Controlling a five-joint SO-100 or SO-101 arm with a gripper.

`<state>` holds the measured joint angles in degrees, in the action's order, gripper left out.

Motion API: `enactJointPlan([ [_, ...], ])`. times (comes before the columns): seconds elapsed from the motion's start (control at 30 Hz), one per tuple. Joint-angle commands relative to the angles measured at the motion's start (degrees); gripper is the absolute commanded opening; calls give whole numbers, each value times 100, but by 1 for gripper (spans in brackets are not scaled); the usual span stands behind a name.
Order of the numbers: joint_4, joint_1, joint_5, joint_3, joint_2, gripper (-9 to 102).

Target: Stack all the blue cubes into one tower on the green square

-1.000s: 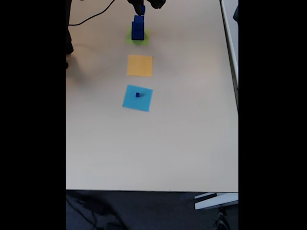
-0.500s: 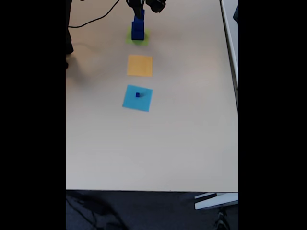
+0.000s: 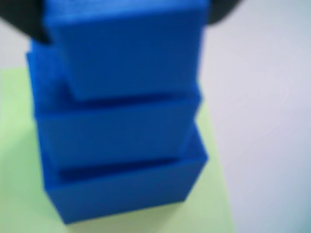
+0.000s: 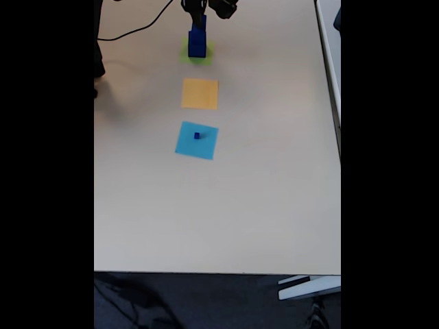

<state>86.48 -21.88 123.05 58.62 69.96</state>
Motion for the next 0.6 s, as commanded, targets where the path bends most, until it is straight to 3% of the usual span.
enactJointPlan([
  [0.0, -97, 70, -70, -35, 387, 0],
  [0.57, -97, 70, -79, 97, 439, 1],
])
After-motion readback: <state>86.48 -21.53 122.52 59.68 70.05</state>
